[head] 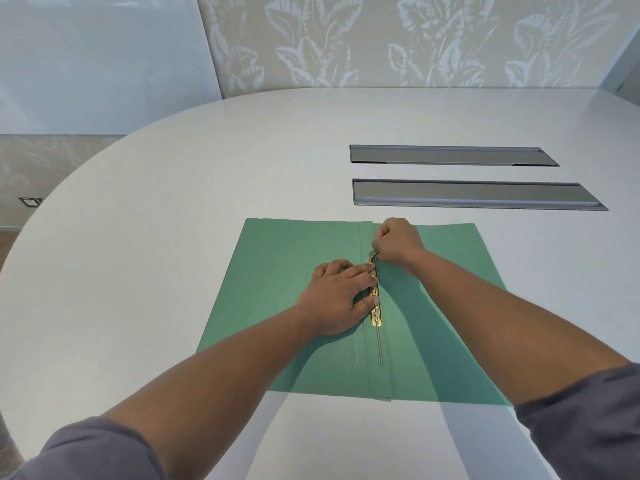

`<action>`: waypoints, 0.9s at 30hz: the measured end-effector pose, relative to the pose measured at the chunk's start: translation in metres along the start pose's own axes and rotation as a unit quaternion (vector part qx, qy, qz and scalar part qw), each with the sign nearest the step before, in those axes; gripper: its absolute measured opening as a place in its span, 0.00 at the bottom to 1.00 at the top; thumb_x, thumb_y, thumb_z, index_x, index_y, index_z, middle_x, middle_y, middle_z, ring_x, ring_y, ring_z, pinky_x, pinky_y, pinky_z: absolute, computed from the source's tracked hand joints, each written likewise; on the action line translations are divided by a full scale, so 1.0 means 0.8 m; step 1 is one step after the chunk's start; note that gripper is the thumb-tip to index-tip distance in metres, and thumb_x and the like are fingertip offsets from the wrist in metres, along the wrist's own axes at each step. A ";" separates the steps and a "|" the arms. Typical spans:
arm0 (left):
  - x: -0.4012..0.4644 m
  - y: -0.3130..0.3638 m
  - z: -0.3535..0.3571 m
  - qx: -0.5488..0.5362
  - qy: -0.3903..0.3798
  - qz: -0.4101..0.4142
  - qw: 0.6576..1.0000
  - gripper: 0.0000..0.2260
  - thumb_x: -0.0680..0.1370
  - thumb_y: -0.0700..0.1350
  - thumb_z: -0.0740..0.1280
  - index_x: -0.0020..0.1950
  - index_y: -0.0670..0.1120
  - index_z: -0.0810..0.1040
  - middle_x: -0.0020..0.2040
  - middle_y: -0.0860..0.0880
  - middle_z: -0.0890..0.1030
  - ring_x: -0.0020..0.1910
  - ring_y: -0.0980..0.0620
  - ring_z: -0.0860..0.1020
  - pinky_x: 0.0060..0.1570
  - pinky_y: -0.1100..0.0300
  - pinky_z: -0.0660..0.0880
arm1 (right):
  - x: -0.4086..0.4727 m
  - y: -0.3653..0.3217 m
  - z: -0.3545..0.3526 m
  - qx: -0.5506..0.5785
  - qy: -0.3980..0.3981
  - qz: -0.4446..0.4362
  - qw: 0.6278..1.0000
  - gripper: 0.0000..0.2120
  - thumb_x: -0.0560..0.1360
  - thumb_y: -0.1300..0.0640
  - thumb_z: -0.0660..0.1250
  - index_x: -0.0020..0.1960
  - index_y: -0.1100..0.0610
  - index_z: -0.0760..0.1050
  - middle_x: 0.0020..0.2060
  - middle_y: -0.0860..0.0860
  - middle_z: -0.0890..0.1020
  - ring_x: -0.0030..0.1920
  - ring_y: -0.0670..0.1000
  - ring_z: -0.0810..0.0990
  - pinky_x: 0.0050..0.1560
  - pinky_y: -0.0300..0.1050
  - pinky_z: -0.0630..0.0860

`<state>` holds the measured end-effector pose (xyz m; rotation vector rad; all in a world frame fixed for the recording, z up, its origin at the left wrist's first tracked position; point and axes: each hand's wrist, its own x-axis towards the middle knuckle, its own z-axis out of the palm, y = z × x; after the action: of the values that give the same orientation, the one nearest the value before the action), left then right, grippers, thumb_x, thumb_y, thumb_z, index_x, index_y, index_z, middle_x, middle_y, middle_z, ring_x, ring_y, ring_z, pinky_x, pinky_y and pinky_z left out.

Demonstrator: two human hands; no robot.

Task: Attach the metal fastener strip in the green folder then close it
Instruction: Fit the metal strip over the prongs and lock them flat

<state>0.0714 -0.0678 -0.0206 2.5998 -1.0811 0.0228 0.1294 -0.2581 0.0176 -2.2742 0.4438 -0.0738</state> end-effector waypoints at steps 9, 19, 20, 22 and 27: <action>0.001 -0.001 -0.002 -0.003 -0.002 0.001 1.000 0.21 0.81 0.64 0.54 0.69 0.58 0.72 0.77 0.58 0.68 0.73 0.46 0.62 0.70 0.44 0.57 | -0.004 0.018 -0.024 0.316 -0.128 0.079 0.937 0.16 0.73 0.71 0.73 0.54 0.59 0.72 0.51 0.62 0.82 0.49 0.54 0.84 0.41 0.41 0.83; 0.000 -0.001 -0.001 0.000 -0.001 0.002 1.000 0.20 0.81 0.65 0.53 0.68 0.59 0.72 0.77 0.57 0.68 0.73 0.46 0.62 0.70 0.45 0.57 | -0.005 0.012 -0.007 0.143 -0.091 0.019 0.985 0.12 0.68 0.66 0.78 0.48 0.61 0.79 0.41 0.57 0.81 0.39 0.51 0.82 0.46 0.48 0.85; 0.000 -0.001 0.000 0.001 -0.001 0.001 1.000 0.20 0.81 0.65 0.53 0.68 0.59 0.72 0.77 0.57 0.68 0.73 0.46 0.62 0.70 0.44 0.57 | -0.006 0.010 -0.006 0.130 -0.092 0.015 0.987 0.12 0.68 0.65 0.78 0.48 0.62 0.79 0.40 0.56 0.82 0.39 0.51 0.82 0.46 0.49 0.85; 0.000 0.000 0.000 0.004 -0.001 0.001 1.000 0.20 0.81 0.65 0.54 0.68 0.59 0.72 0.77 0.57 0.68 0.73 0.46 0.63 0.70 0.44 0.57 | -0.009 0.004 -0.004 0.091 -0.087 0.006 0.992 0.12 0.67 0.65 0.79 0.47 0.63 0.80 0.40 0.57 0.83 0.40 0.52 0.82 0.47 0.52 0.84; 0.000 0.000 -0.002 0.008 -0.002 0.002 1.000 0.20 0.81 0.64 0.53 0.68 0.58 0.72 0.77 0.57 0.68 0.73 0.46 0.62 0.70 0.44 0.57 | -0.009 -0.027 0.004 -0.060 -0.074 -0.004 0.995 0.05 0.69 0.67 0.73 0.44 0.66 0.80 0.40 0.63 0.83 0.42 0.60 0.84 0.46 0.57 0.85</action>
<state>0.0718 -0.0673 -0.0193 2.6135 -1.0914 0.0262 0.1294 -0.2405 0.0317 -2.3796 0.3699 0.1208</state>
